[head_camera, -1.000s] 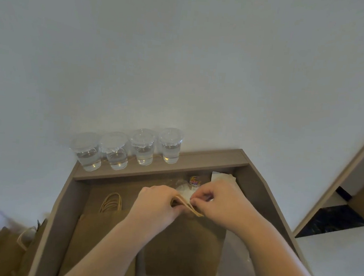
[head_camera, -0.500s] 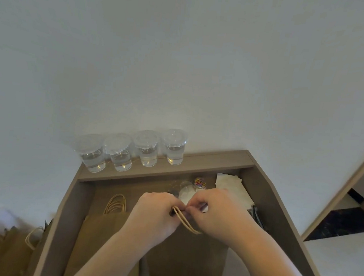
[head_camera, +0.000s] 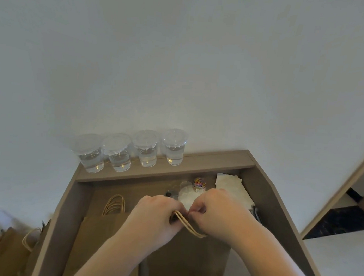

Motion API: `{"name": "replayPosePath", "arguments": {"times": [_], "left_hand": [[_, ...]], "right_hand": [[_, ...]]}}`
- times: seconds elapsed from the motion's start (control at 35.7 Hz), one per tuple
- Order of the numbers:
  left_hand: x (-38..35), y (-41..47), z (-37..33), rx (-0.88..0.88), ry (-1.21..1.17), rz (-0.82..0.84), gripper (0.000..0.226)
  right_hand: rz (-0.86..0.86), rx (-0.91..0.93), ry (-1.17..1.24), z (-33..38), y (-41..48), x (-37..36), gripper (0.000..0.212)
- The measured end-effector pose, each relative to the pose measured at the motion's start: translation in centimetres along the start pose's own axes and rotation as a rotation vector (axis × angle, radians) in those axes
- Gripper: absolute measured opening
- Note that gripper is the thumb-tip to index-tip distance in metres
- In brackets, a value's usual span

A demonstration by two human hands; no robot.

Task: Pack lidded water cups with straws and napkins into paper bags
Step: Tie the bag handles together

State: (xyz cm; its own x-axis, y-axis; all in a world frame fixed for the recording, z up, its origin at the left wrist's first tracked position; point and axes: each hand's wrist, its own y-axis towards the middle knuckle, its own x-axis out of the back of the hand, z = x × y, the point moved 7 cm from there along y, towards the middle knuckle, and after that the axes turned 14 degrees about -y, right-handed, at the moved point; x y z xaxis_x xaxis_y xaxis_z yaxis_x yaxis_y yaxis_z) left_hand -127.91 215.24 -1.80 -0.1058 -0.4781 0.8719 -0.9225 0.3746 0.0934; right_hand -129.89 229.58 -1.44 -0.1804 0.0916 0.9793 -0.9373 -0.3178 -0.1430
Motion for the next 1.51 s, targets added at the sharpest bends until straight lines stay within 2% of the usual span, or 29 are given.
{"name": "replayPosePath", "arguments": {"times": [0.14,0.28,0.34,0.39,0.45,0.53,0.62,0.7,0.81,0.92,1.09,1.15,1.29,1.35,1.51], "left_hand": [[0.1,-0.7,2.2,0.032,0.018,0.065,0.029],[0.4,-0.3,1.9,-0.030,0.013,0.041,0.016],[0.2,-0.1,1.9,-0.044,-0.028,0.041,0.020],[0.5,0.1,2.1,-0.048,-0.061,0.002,0.021],[1.1,-0.1,3.0,-0.025,-0.146,-0.029,0.031],[1.1,-1.2,5.6,0.020,-0.330,0.057,0.056],[0.7,-2.2,7.6,0.042,-0.429,0.117,0.060],[0.2,-2.5,8.6,0.088,-0.559,0.034,0.056],[-0.6,-2.5,8.6,0.183,-0.680,-0.110,0.025],[-1.1,-3.4,7.5,0.271,-0.700,-0.263,0.018],[-0.4,-6.0,3.6,0.366,-0.699,-0.552,0.016],[0.4,-7.1,1.8,0.354,-0.723,-0.622,0.016],[3.4,-9.4,-3.1,0.272,-0.582,-0.765,0.009],[4.1,-11.2,-4.2,0.316,-0.537,-0.828,0.009],[6.3,-19.7,-6.3,0.415,-0.534,-1.058,0.010]], "right_hand": [[0.041,0.022,-0.028,0.7,0.3,-0.1,0.021],[0.079,0.033,-0.130,1.4,1.3,-0.2,0.024],[0.102,0.033,-0.106,1.0,1.5,0.0,0.023],[0.117,0.035,-0.005,0.0,1.2,0.3,0.025],[0.066,0.015,0.182,-2.0,0.3,1.1,0.038],[-0.052,-0.018,0.432,-5.4,-1.8,1.5,0.042],[-0.044,-0.002,0.477,-7.2,-3.8,-0.5,0.054],[-0.015,-0.013,0.492,-7.4,-4.2,-2.8,0.060],[0.023,-0.012,0.483,-7.0,-2.8,-4.1,0.030],[0.032,0.059,0.461,-7.5,-1.1,-4.2,0.017],[-0.048,0.316,0.494,-7.9,-0.5,-0.6,0.009],[-0.056,0.413,0.558,-8.0,-0.9,0.7,0.011],[-0.025,0.597,0.651,-7.4,-1.8,4.3,0.012],[-0.015,0.668,0.623,-6.1,-2.0,5.4,0.018],[-0.030,0.861,0.595,0.9,-3.6,6.1,0.017]]}}
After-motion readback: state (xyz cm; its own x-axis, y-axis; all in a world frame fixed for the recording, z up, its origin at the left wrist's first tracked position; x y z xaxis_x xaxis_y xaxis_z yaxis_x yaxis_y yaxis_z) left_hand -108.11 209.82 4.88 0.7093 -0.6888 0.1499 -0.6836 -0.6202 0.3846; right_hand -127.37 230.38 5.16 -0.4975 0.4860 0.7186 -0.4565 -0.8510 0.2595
